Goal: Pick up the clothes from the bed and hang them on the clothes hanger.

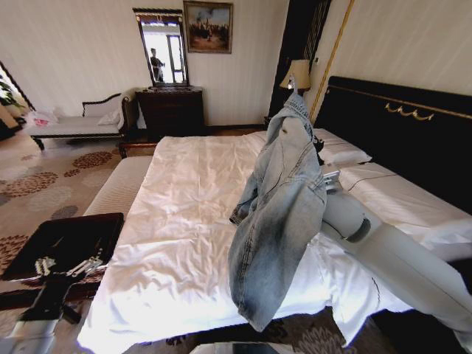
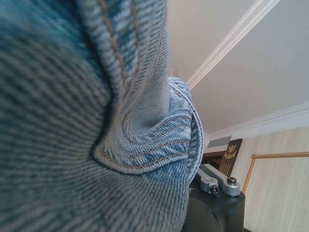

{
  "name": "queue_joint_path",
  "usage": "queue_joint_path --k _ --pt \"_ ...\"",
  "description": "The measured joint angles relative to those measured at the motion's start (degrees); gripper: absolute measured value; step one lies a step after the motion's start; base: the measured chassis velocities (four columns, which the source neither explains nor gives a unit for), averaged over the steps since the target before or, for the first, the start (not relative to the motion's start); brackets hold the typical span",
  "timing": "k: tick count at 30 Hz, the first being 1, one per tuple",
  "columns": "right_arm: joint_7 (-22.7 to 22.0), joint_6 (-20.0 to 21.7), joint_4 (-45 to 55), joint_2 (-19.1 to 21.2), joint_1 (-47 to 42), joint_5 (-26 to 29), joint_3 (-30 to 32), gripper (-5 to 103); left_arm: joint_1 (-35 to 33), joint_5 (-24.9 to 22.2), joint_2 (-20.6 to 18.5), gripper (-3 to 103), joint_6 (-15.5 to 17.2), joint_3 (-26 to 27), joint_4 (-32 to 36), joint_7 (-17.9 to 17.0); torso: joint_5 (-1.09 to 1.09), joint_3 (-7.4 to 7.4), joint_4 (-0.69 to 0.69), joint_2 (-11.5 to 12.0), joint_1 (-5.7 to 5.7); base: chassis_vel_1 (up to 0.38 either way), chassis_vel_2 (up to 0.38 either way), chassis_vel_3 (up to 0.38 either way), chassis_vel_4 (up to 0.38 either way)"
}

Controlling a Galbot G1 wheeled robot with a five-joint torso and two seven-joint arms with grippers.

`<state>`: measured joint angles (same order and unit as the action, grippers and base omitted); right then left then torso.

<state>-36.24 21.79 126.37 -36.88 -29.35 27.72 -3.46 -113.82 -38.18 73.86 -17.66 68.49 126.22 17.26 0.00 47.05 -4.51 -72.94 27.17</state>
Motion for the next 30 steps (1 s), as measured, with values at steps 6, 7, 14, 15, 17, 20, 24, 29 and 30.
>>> queue_joint_path --k 6,7,14,15,17,20,24,29,30 --pt "0.36 0.27 0.94 0.41 -0.49 -0.30 1.36 23 0.00 0.00 0.01 100 0.00 -0.03 -0.02 0.03 0.00 0.01 0.00 0.00 0.01 0.000 0.000 0.000 0.000" --pt "0.31 0.29 1.03 0.60 0.19 -0.08 1.40 23 0.01 -0.01 0.01 100 0.00 -0.03 -0.02 0.03 0.00 0.01 0.00 0.00 0.01 0.000 0.000 0.000 0.000" --pt "-0.98 0.43 1.42 1.45 3.99 2.19 1.30 23 0.01 -0.01 0.01 100 -0.01 -0.04 -0.04 0.04 -0.01 0.01 0.01 0.01 0.04 0.084 -0.066 -0.080 0.090" --pt "-1.15 0.46 1.55 1.60 4.04 2.56 1.36 23 0.01 -0.01 0.01 100 -0.02 -0.04 -0.03 0.05 -0.01 0.01 0.01 0.01 0.04 0.170 -0.135 -0.233 0.184" --pt "-1.31 0.46 1.68 1.74 3.99 2.85 1.49 23 0.01 -0.01 0.01 100 -0.02 -0.04 -0.03 0.05 0.00 0.01 0.00 0.01 0.04 0.194 -0.158 -0.233 0.184" --pt "-1.69 0.19 2.26 1.99 2.80 3.05 2.38 23 0.01 -0.01 0.01 100 -0.03 -0.04 -0.04 0.05 -0.02 0.00 0.00 0.01 0.02 0.229 -0.211 -0.213 0.216" --pt "-1.76 0.14 2.83 2.06 0.58 3.03 4.04 23 0.01 -0.01 0.02 100 -0.04 -0.04 -0.04 0.05 -0.01 0.00 0.00 0.01 -0.01 0.272 -0.262 -0.261 0.252" --pt "-1.81 0.17 3.39 2.29 -1.69 2.98 6.30 23 0.01 -0.01 0.02 100 -0.05 -0.04 -0.04 0.05 0.00 0.00 0.00 0.00 -0.01 0.321 -0.326 -0.308 0.306" --pt "-1.82 0.17 3.51 2.33 -2.30 2.96 7.01 23 0.01 -0.01 0.02 100 -0.05 -0.04 -0.04 0.05 0.00 0.00 -0.01 0.00 -0.01 0.325 -0.322 -0.319 0.334"
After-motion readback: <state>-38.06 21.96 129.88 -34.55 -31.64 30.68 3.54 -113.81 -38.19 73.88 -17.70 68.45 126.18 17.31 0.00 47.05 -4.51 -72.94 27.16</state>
